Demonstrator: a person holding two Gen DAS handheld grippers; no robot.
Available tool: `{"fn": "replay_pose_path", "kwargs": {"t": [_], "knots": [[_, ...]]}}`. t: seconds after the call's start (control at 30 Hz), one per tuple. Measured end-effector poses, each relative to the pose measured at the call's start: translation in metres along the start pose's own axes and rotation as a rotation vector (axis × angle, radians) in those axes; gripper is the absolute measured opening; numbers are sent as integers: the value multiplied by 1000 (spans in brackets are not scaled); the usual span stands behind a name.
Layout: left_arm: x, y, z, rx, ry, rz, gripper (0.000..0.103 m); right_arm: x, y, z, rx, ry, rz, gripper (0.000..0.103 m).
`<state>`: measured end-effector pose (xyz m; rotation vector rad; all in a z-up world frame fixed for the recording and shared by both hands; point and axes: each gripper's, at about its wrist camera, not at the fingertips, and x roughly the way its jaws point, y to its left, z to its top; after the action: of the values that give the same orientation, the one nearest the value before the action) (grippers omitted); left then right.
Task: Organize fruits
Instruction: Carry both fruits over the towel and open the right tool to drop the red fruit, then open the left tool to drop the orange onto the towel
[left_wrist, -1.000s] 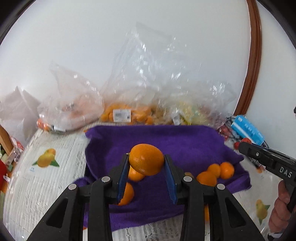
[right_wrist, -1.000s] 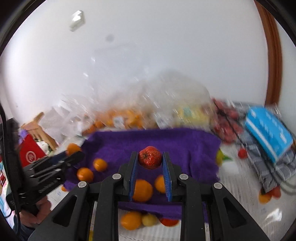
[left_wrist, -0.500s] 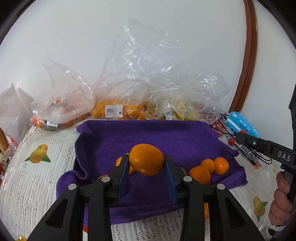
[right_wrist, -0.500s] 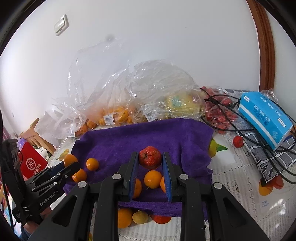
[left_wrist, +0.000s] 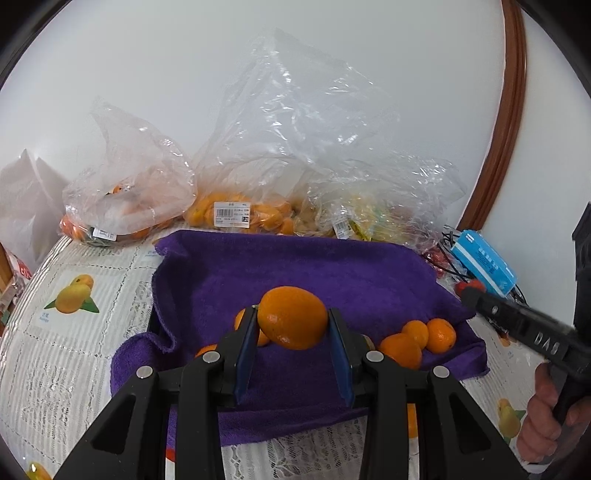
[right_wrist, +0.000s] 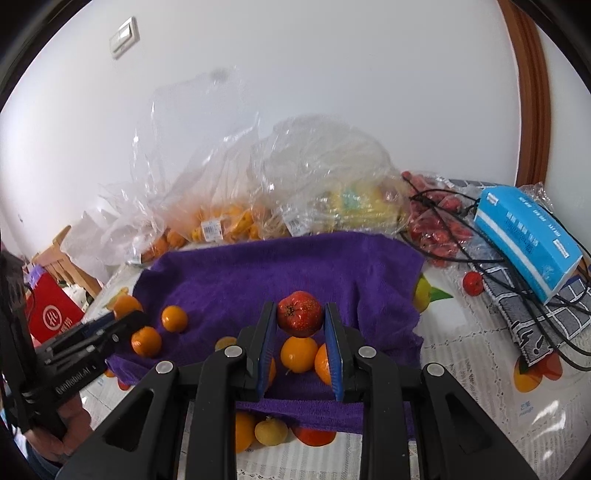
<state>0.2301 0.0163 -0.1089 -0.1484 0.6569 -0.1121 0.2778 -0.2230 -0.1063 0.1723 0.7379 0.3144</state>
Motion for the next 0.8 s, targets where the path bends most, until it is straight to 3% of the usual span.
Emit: {"fn": "replay_pose_path", "kwargs": {"t": [0.23, 0.67, 0.8], "knots": [[8, 6, -2, -26, 32, -4, 36, 21, 9, -11, -37, 79, 12, 26], [14, 4, -3, -15, 56, -12, 36, 24, 12, -14, -56, 96, -17, 26], [21, 0, -6, -1, 77, -20, 36, 17, 15, -12, -58, 74, -15, 40]]}}
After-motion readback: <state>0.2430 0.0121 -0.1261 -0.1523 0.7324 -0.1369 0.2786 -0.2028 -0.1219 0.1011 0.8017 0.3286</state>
